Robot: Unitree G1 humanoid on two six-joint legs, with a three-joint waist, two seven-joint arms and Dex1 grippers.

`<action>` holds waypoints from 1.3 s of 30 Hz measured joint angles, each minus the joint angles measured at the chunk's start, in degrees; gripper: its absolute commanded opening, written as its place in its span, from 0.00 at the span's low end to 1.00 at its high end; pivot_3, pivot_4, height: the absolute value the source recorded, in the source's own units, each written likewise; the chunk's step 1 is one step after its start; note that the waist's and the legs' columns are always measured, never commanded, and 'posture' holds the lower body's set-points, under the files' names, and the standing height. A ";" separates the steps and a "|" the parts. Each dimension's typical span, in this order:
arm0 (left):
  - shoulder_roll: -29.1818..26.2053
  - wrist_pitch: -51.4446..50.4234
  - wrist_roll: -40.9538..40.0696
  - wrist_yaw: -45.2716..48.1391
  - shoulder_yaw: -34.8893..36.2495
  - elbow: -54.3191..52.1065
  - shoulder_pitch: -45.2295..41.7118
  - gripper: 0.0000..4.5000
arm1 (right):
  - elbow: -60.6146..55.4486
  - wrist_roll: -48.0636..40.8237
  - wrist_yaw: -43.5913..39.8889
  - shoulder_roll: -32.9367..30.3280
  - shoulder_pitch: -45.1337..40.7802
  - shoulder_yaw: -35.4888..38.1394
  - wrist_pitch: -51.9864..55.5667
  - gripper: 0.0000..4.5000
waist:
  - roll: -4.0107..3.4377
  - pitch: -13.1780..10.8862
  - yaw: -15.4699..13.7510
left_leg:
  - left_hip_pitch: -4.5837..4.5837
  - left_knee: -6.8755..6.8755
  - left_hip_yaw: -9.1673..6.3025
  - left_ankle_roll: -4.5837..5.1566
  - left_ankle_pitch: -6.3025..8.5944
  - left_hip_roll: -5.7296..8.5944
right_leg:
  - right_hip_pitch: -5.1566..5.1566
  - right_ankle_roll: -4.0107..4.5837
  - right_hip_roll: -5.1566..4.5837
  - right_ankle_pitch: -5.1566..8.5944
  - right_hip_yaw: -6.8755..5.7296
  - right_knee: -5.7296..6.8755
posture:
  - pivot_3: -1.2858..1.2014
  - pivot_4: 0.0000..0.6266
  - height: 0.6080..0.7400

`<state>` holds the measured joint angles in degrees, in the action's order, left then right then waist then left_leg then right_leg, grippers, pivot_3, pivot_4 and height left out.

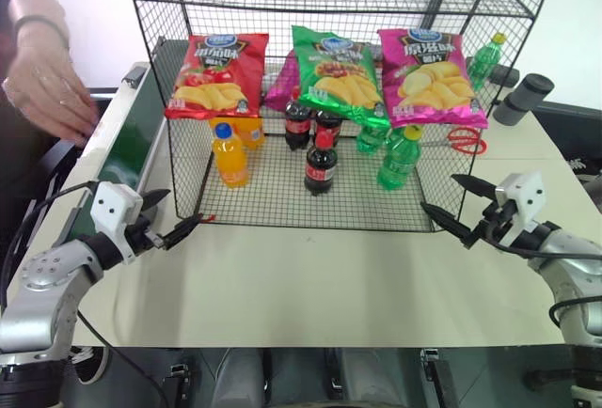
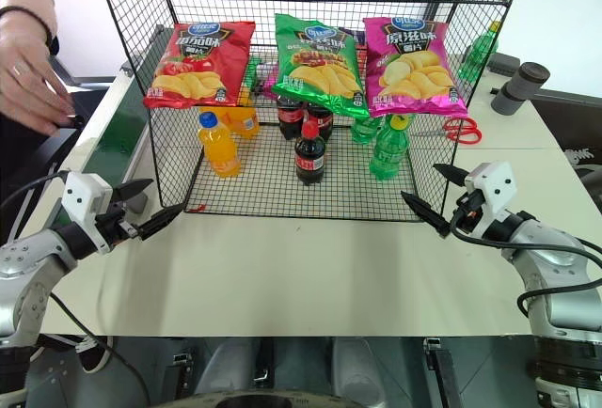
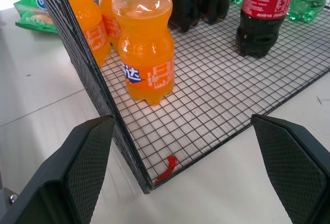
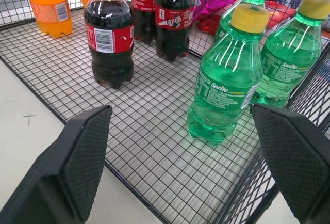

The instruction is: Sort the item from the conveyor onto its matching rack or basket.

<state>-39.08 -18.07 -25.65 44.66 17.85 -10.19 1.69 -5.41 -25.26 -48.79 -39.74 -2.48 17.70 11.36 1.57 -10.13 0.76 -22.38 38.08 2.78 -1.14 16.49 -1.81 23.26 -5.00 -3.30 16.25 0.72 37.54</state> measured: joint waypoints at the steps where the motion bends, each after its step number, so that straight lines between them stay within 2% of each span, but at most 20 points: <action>1: 0.00 -0.03 -0.02 -0.09 0.00 0.00 0.05 1.00 | 0.00 0.00 0.00 0.00 -0.08 -0.18 0.00 0.99 | 0.00 0.00 -0.01 | 0.00 0.00 0.00 0.00 0.00 0.00 | 0.00 0.00 0.00 0.00 0.00 0.00 | 0.52 0.24 1.00; 39: 0.02 -0.25 -0.12 -1.12 0.01 -0.08 0.90 1.00 | 4.11 1.45 -1.47 0.88 -0.36 -1.52 -4.02 0.99 | 0.00 0.01 -0.01 | 0.01 0.01 0.00 0.00 0.00 0.00 | -0.01 0.00 0.00 0.00 0.00 0.01 | 0.52 0.24 1.00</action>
<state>-39.05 -18.32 -25.77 43.54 17.87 -10.27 2.60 -1.30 -23.81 -50.26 -38.86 -2.84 16.18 7.34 1.57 -10.12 0.75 -22.37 38.09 2.78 -1.14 16.48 -1.81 23.26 -5.00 -3.30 16.25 0.72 37.55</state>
